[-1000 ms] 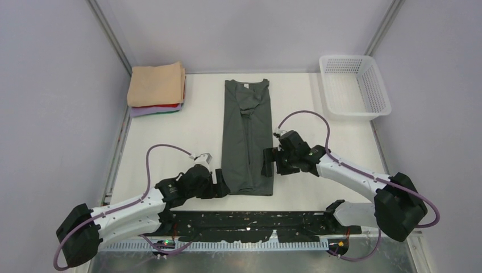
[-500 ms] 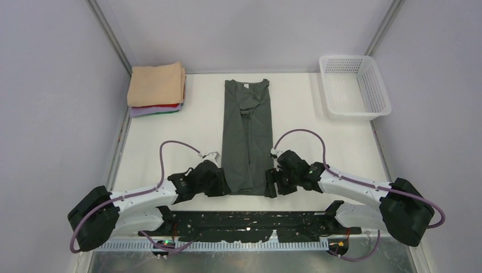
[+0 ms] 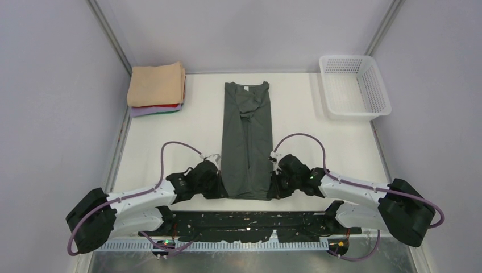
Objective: Fold and stack the t-shirts
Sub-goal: Fold the folded rectangular tshirt in 1/3 of the way
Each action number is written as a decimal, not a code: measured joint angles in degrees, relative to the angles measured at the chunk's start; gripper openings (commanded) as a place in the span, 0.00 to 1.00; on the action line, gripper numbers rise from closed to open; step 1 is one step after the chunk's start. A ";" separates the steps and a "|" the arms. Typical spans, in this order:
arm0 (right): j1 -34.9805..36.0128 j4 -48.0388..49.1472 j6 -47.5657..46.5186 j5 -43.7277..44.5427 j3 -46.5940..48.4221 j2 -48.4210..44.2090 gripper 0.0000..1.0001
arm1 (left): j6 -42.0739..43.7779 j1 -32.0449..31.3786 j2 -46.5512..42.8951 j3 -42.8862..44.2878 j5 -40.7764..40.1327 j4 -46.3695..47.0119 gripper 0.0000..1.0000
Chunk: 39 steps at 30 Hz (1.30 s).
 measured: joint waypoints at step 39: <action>-19.04 17.73 -0.83 -0.72 19.78 14.73 0.05 | 12.41 24.30 20.06 27.23 6.62 7.32 0.00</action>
